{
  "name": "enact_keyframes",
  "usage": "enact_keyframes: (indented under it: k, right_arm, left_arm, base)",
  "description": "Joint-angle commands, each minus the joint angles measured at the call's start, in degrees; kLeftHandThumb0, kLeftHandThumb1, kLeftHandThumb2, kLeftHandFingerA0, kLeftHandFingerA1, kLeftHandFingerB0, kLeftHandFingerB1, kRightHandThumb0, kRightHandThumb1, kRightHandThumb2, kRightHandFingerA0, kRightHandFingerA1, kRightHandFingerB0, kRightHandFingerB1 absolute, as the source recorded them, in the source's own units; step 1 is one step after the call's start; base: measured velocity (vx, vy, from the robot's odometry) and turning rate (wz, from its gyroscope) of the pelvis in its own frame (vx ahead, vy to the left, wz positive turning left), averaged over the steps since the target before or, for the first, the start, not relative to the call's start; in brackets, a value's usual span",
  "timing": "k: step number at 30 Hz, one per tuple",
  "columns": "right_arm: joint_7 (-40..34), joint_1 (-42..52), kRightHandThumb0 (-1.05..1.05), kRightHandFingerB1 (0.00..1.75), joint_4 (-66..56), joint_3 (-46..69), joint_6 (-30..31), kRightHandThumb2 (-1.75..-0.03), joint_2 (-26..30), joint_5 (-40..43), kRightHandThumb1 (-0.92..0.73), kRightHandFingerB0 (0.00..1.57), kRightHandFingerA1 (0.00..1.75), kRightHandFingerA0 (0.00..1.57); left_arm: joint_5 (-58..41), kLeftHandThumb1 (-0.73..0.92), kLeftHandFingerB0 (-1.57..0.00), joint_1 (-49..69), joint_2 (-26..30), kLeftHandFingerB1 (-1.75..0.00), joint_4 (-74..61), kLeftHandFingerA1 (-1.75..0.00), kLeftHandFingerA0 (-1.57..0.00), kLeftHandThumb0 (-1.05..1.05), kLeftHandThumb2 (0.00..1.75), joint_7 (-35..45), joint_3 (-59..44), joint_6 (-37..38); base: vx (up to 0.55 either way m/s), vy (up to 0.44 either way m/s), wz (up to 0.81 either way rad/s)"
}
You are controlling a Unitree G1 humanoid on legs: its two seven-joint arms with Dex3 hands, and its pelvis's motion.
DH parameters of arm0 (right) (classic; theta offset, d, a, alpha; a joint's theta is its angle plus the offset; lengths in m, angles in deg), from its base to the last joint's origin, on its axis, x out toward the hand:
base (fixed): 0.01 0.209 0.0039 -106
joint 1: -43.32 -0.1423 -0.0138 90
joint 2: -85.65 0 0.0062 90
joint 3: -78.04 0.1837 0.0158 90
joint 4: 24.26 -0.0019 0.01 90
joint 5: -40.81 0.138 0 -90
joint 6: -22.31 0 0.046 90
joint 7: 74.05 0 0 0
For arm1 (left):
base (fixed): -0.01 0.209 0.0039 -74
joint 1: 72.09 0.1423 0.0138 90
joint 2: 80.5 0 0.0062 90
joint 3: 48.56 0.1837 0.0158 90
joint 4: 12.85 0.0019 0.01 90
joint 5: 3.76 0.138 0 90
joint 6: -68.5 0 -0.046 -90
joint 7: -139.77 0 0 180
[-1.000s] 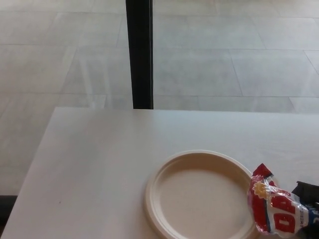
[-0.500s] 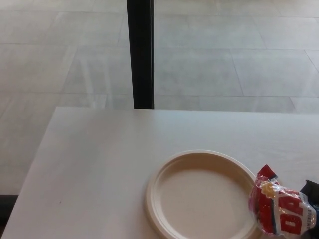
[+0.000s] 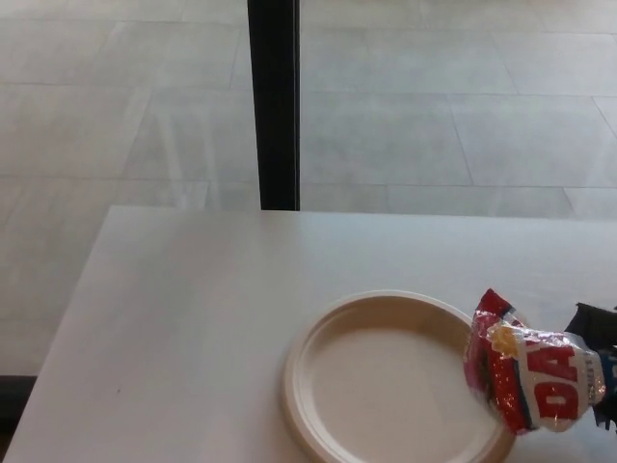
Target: The robot uses its right hand to pick up a bag of sunflower seeds kept in the middle of the desk and tilts it over a plate kept next to it to pour out a few seeds and then puts the bag of seeds back on the desk
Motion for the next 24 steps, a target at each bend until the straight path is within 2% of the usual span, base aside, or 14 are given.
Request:
enact_keyframes:
  k: [1,5,6,10,11,13,15,16,17,18,19,22,23,24]
  right_arm:
    - [3.65,-3.55,-0.18,1.51,-2.50,-1.14,2.26,-1.05,2.15,-2.53,-0.61,0.72,1.71,0.83]
    - [4.63,-5.26,-0.21,1.48,-3.35,-2.49,2.80,-1.06,3.63,-4.81,-0.62,0.74,1.71,0.85]
    - [5.56,-6.56,-0.22,1.51,-3.08,-3.27,3.00,-1.03,4.16,-5.56,-0.64,0.71,1.72,0.84]
    - [6.44,-8.68,-0.24,1.48,-2.72,-4.41,3.35,-0.98,5.34,-6.65,-0.65,0.71,1.70,0.84]
    - [6.44,-10.05,-0.27,1.47,-2.11,-4.57,3.34,-0.97,5.43,-6.75,-0.68,0.73,1.71,0.86]
    - [7.51,-10.87,-0.28,1.49,-2.41,-4.57,4.21,-0.94,5.46,-6.28,-0.70,0.71,1.71,0.85]
    - [8.50,-11.38,-0.29,1.46,-2.96,-4.48,5.04,-0.91,5.45,-6.12,-0.73,0.72,1.69,0.85]
    - [8.81,-11.78,-0.30,1.45,-3.18,-4.60,5.50,-0.87,5.57,-6.64,-0.75,0.72,1.70,0.86]
    - [8.99,-12.08,-0.28,1.46,-3.26,-4.61,5.51,-0.88,5.63,-6.76,-0.72,0.72,1.70,0.84]
    - [8.65,-12.37,-0.28,1.46,-3.24,-4.83,5.81,-0.86,5.74,-7.71,-0.71,0.70,1.72,0.84]
    - [8.97,-12.60,-0.28,1.20,-3.42,-4.87,6.38,-0.80,5.65,-7.89,-0.73,0.77,1.68,0.84]
    - [9.47,-12.87,-0.31,1.25,-3.56,-4.82,7.08,-0.75,5.41,-7.93,-0.73,0.73,1.71,0.79]
    - [9.64,-13.15,-0.32,0.84,-3.73,-5.04,7.70,-0.74,5.45,-8.61,-0.72,0.79,1.59,0.81]
    - [10.33,-13.02,-0.33,0.76,-4.42,-5.10,8.47,-0.72,5.47,-8.79,-0.73,0.81,1.59,0.84]
  left_arm:
    - [0.04,0.63,-0.33,0.22,1.44,-0.50,-0.01,-0.61,-0.44,-0.75,1.03,-1.12,0.14,-0.86]
    - [-0.05,0.80,-0.39,0.33,1.51,-0.34,-0.11,-0.53,-0.50,-0.76,0.65,-0.97,0.14,-0.87]
    - [-0.09,0.65,-0.35,0.38,1.73,-0.50,-0.07,-0.62,-0.46,-0.78,1.03,-1.01,0.06,-0.97]
    - [0.05,0.81,-0.40,0.35,2.17,-0.35,-0.02,-0.52,-0.48,-0.77,0.65,-0.55,0.26,-0.88]
    - [0.02,0.63,-0.33,0.25,2.11,-0.50,0.11,-0.60,-0.44,-0.75,1.03,-0.60,0.24,-0.92]
    - [0.04,0.63,-0.34,0.08,2.08,-0.51,0.23,-0.61,-0.43,-0.75,1.03,-0.70,0.31,-1.04]
    - [-0.05,0.81,-0.42,-0.01,2.00,-0.36,0.22,-0.54,-0.51,-0.76,0.64,-0.90,0.29,-1.09]
    - [-0.02,0.81,-0.42,0.03,2.08,-0.36,0.22,-0.53,-0.49,-0.76,0.64,-0.59,0.37,-1.08]
    - [0.13,0.65,-0.36,0.34,2.11,-0.51,-0.06,-0.62,-0.44,-0.76,1.03,-0.36,0.60,-0.58]
    - [0.18,0.81,-0.42,0.36,2.04,-0.35,-0.13,-0.54,-0.51,-0.76,0.64,-0.67,0.69,-0.66]
    - [0.34,0.65,-0.34,0.59,2.13,-0.51,-0.27,-0.62,-0.44,-0.76,1.05,-0.46,0.91,-0.38]
    - [0.09,0.65,-0.35,0.68,2.07,-0.51,-0.28,-0.61,-0.44,-0.77,1.04,-0.55,0.87,-0.29]
    - [0.21,0.82,-0.43,0.65,2.07,-0.36,-0.06,-0.53,-0.50,-0.77,0.65,-0.53,0.94,-0.06]
    - [0.09,0.81,-0.42,0.56,2.00,-0.36,-0.02,-0.53,-0.50,-0.77,0.65,-0.85,0.83,-0.21]
  base:
    - [0.00,0.000,0.00]
    - [0.00,0.000,0.00]
    - [0.00,0.000,0.00]
    - [0.00,0.000,0.00]
    - [0.00,0.000,0.00]
    - [0.00,0.000,0.00]
    - [0.00,0.000,0.00]
    - [0.00,0.000,0.00]
    - [0.00,0.000,0.00]
    - [0.00,0.000,0.00]
    - [0.00,0.000,0.00]
    - [0.00,0.000,0.00]
    - [0.00,0.000,0.00]
    - [0.00,0.000,0.00]
